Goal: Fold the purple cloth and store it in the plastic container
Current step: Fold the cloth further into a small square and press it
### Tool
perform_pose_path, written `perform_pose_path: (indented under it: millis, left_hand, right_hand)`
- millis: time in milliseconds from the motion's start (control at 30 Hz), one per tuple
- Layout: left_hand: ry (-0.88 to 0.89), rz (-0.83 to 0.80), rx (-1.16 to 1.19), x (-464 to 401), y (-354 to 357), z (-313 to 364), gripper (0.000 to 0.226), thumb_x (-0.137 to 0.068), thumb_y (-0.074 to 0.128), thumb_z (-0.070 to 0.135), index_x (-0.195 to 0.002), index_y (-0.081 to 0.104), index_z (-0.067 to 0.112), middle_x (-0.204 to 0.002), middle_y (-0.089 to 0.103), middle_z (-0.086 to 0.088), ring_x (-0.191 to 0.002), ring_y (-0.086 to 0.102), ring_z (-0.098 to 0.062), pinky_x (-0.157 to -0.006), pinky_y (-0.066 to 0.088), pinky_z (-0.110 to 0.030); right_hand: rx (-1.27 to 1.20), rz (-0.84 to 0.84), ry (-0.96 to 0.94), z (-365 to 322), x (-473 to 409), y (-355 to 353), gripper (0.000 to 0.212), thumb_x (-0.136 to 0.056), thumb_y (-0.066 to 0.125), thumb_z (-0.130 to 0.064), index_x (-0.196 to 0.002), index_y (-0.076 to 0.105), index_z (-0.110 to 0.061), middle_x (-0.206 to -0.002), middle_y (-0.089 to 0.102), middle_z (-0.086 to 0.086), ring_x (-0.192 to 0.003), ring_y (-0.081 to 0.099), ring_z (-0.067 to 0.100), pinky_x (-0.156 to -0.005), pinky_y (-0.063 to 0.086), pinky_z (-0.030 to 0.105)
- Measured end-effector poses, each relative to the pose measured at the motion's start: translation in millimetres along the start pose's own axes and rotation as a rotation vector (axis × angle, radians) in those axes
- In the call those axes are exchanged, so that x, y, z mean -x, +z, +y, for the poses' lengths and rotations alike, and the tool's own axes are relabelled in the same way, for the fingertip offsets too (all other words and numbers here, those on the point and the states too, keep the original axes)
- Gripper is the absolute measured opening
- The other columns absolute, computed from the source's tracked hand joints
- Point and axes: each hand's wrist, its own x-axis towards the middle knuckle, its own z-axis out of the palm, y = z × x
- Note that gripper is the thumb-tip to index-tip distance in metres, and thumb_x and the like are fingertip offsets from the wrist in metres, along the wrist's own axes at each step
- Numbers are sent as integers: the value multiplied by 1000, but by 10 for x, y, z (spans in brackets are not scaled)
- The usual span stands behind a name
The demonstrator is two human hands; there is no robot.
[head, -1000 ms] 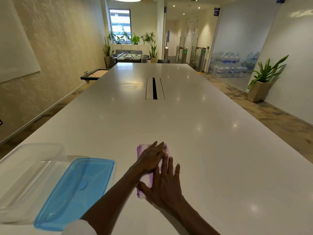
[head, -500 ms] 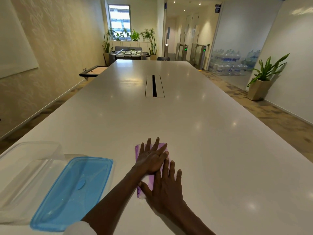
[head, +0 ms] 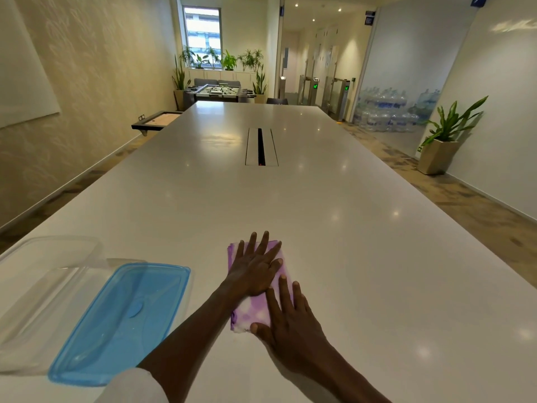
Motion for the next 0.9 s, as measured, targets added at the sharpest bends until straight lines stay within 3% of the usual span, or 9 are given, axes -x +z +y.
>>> perform_pose_path:
  millis: [167,267,333,400,533,700,800,900]
  left_hand:
    - [41,81,90,151,-149,95,59,-100,19,52,-154,8,30,-163,-10,1,-148,-20,-20,-120,-10,-45]
    - [84,109,134,315,-242,181,57,-101,20,49,-154,12,27,-163,-6,2,-148,-17,-18,-122,-8,-45]
    - [86,102,188,465,-229,257,55,-102,19,46,-154,14,26,-163,-2,2,-150,-13,-19,-123,-3,-46]
    - [76,79,187,610,-157,311,54,-103,19,43,-154,15,26,-164,2,0,-150,-9,-20,-123,-1,-47]
    - [53,73,67,774,-1,287,54,-102,18,44,-153,17,29,-164,7,2,-151,-2,-21,-122,5,-48]
    - [84,62,25,760,40,224,55,-100,13,45,-153,13,31,-164,5,3,-151,-1,-21,-121,6,-48]
    - [91,26,75,736,29,182,53,-101,17,42,-153,13,32,-163,4,5,-151,-3,-19,-121,5,-47]
    - [110,-25,100,729,-11,163,52,-103,18,41,-153,12,32,-163,2,5,-151,-5,-19,-122,2,-47]
  right_hand:
    - [38,-31,-120,99,137,-128,74,-100,28,-56,-155,-4,-20,-162,-15,15,-150,-12,34,-122,-2,39]
    - [-135,116,-131,170,240,-200,52,-103,37,-40,-149,34,-16,-158,26,16,-144,21,32,-115,22,35]
    - [-190,221,-75,195,291,-200,36,-102,40,-34,-134,51,-19,-133,51,14,-124,38,30,-99,35,34]
    - [-168,264,-23,210,321,-180,33,-101,41,-33,-130,53,-23,-112,55,7,-109,44,26,-86,38,32]
    - [-132,226,-36,259,305,-208,41,-95,48,-27,-136,48,-29,-102,60,11,-96,53,26,-73,37,31]
    - [-299,226,-173,314,246,-247,39,-92,52,-3,-126,63,-17,-103,69,12,-93,63,25,-76,41,20]
    - [-345,312,-225,332,234,-241,31,-86,63,-1,-114,71,-12,-96,70,11,-86,65,23,-73,43,18]
    - [-285,389,-292,333,247,-211,28,-84,69,-6,-110,72,-16,-94,64,4,-84,55,12,-69,39,14]
